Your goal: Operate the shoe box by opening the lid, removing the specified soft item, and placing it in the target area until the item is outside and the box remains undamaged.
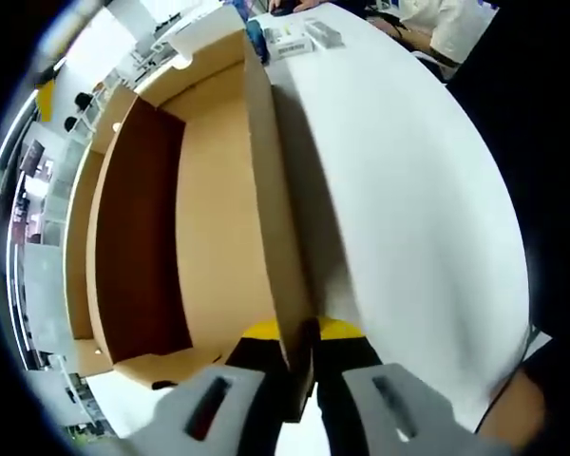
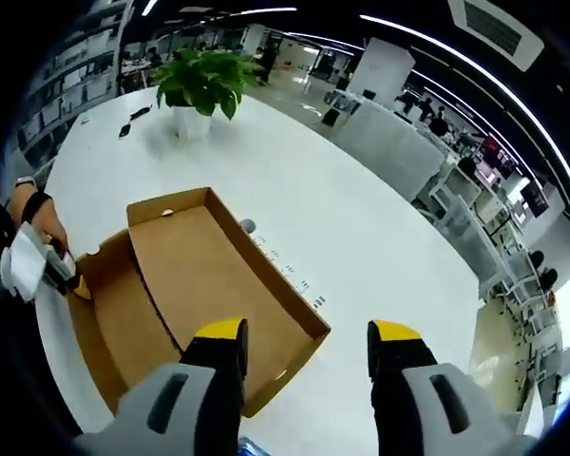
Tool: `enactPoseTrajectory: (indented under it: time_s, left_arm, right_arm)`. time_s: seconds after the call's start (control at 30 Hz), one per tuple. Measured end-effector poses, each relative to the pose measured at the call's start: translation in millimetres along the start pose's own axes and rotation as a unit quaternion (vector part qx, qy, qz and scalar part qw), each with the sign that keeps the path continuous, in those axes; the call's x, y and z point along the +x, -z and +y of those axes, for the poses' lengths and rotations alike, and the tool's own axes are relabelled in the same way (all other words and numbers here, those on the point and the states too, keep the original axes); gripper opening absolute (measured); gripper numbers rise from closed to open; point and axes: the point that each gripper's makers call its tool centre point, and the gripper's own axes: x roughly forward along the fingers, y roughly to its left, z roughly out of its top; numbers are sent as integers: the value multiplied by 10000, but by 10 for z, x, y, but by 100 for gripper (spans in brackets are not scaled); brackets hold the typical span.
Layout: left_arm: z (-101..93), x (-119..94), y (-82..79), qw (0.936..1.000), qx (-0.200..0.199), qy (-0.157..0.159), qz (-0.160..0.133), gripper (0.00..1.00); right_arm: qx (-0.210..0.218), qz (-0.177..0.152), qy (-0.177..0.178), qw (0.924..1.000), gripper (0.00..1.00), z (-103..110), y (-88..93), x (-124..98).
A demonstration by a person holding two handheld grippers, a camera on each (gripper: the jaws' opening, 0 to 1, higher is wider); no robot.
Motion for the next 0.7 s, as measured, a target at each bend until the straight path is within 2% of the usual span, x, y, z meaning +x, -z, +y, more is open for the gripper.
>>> enactPoseTrajectory:
  time_s: [0.13, 0.3, 0.4, 0.43, 0.5, 0.57, 0.6, 0.7]
  left_arm:
    - [1, -1, 4, 10000, -25, -23, 9, 7]
    - [3, -3, 7, 10000, -36, -12, 7, 7]
    - [-2, 0, 5, 10000, -30, -17, 16, 7]
    - [-2, -1, 9, 10000, -28, -20, 21, 7]
    - [-2, -5, 10, 10000, 27, -9, 9, 7]
    - [5, -5, 8, 10000, -9, 4, 9, 7]
    - [7, -4, 7, 10000, -32, 10, 28, 7]
    - [-4, 5, 6, 10000, -28, -9, 85, 7]
  right_arm:
    - [136, 135, -19, 9998, 53, -100, -24, 201]
    - [149, 319, -13, 9994, 52, -176, 1, 347]
    - [78, 412, 83, 9991, 54, -214, 23, 407]
    - [-19, 529, 214, 9984, 55, -265, 62, 458]
    - [90, 579, 204, 9981, 54, -269, 94, 494]
    - [348, 516, 137, 9980, 51, -244, 85, 514]
    - [395, 495, 157, 9979, 46, -251, 80, 515]
    - [316, 457, 216, 9982, 38, -257, 77, 502]
